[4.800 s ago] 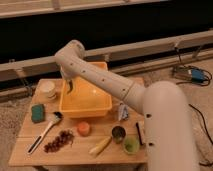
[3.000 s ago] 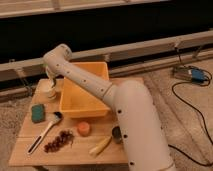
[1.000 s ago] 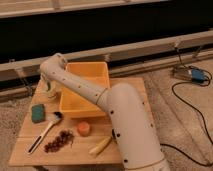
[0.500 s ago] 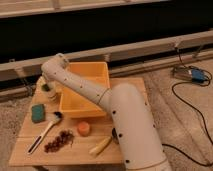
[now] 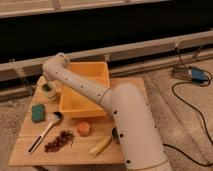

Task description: Place pepper in paper cup

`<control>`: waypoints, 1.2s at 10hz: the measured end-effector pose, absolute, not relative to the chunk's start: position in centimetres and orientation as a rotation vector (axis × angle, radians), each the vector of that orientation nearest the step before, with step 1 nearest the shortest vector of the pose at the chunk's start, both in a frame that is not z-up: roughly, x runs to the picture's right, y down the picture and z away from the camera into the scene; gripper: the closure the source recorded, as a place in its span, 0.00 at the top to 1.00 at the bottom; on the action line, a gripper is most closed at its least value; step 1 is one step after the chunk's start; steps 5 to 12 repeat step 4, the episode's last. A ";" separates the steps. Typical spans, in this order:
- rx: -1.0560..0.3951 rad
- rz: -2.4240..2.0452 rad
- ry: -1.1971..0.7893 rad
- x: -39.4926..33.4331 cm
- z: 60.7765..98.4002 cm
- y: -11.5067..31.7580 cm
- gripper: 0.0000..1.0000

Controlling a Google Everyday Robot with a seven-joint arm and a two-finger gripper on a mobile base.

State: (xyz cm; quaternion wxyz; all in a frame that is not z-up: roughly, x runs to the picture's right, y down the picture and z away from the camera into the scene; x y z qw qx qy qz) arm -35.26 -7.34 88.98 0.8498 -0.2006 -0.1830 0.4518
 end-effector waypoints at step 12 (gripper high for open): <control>-0.423 0.952 -0.387 -35.3 88.9 -7.3 0.80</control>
